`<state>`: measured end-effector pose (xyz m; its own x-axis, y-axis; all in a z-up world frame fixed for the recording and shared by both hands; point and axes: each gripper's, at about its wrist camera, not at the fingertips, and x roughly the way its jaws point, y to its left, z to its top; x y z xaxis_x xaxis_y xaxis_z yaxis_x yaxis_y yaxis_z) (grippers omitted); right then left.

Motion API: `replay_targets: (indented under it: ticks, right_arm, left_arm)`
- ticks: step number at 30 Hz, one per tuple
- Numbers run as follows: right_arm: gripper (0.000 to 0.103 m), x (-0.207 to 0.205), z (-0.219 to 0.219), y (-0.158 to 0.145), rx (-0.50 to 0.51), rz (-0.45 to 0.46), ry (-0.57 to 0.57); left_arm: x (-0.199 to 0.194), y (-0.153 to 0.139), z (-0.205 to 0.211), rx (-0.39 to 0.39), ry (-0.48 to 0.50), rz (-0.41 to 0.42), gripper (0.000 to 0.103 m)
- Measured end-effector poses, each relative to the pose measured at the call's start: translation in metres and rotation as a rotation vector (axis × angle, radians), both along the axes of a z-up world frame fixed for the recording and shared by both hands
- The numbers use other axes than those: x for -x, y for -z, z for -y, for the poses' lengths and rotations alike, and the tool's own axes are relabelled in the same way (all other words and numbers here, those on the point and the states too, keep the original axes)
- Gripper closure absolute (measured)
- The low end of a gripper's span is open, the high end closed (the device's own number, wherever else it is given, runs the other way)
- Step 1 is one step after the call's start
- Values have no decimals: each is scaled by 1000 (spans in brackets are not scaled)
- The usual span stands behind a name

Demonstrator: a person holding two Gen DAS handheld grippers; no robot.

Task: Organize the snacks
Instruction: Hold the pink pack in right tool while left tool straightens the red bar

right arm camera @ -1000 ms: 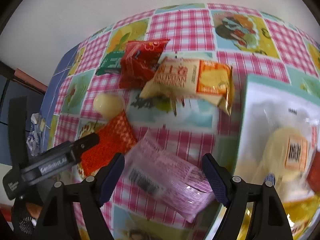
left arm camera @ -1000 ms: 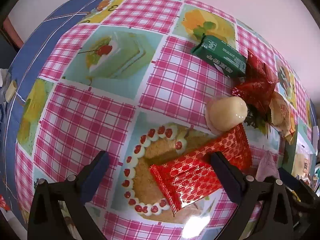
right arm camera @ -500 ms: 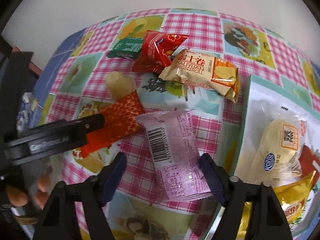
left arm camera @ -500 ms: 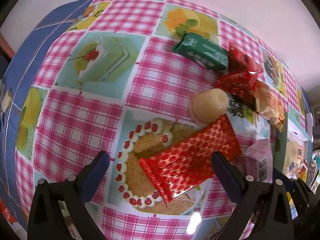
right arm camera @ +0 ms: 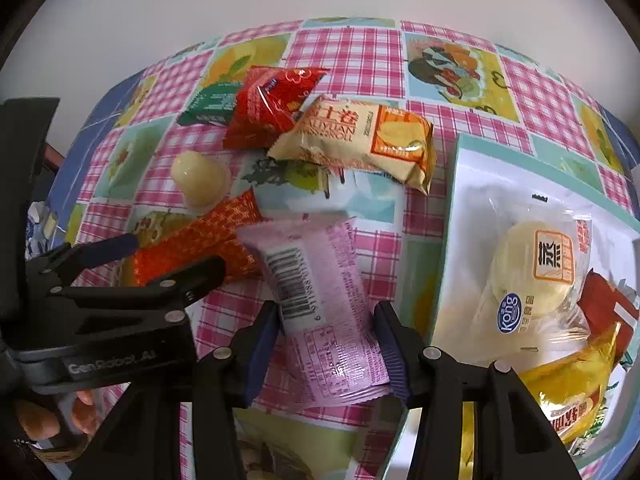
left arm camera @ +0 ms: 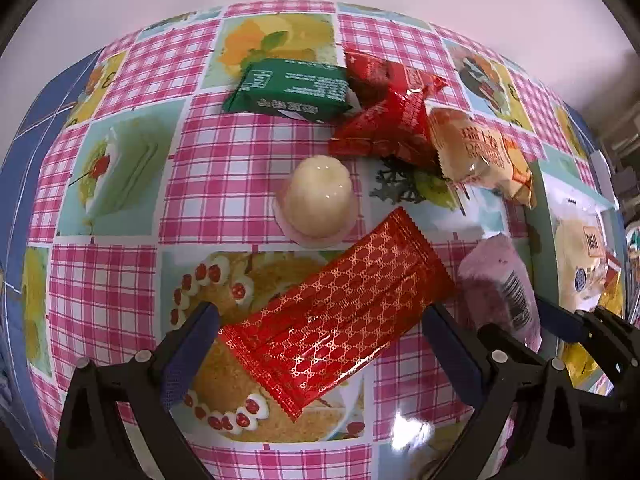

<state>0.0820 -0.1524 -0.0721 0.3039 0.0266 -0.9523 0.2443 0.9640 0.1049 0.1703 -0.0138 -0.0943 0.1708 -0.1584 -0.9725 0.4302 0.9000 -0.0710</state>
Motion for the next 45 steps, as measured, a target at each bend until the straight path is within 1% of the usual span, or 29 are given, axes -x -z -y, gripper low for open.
replay_targets:
  ticks: [2,4,6,8,10,12,17,24,26,31,33,35,36,38,40,41,43,45]
  right_arm:
    - [51,1,4,2,-13,-7,12]
    - [52,3,7,2,-23,-9,13]
    - [52,4,7,2,-11,-18,3]
    - [52,3,3,5,-8,-18,5]
    - [52,3,2,6,-12,-19,8]
    - [52,3,2,7,-16,-18,9]
    - [52,3,1,8,-10,-25,11]
    - [52,4,-5,10,0,-42,9]
    - [52,5,-6,11,2,-45,8]
    - [52,7,-7,11,-2,-47,10]
    - [52,9,-8,12,-6,-46,12]
    - [52,9,-7,12,-7,-47,12]
    - [52,9,-7,11,-8,-47,12]
    - [52,9,-6,11,-10,-47,12]
    - [52,8,-5,11,-13,-47,14]
    - [52,7,-5,11,-14,-47,14]
    - [52,7,-5,11,-14,-47,14]
    - [52,7,-5,11,-16,-47,15]
  left_arm:
    - [0,0,1,0,1,4,2]
    - [0,-2,-1,-18,-11,9,2]
    - [0,-1,-2,-62,2,12,2]
    - [0,4,-4,-96,-14,7,1]
    - [-2,6,-10,-65,-49,-18,1]
    - [-3,6,-16,-56,-83,-29,1]
    - [1,6,-32,-59,-141,-44,0]
    - [8,4,-65,-72,-204,-61,0]
    - [11,4,-76,-83,-226,-60,0]
    - [15,-3,-101,-155,-267,-29,0]
    - [16,-5,-114,-171,-307,-16,1]
    - [16,-9,-132,-153,-361,-16,1]
    - [17,-13,-138,-132,-375,-13,1]
    - [20,-18,-140,-121,-352,-7,1]
    - [25,-25,-140,-119,-299,-4,1]
    - [25,-28,-136,-112,-288,-2,1]
    - [28,-28,-129,-62,-285,-20,1]
    - [29,-27,-126,-16,-310,-32,1]
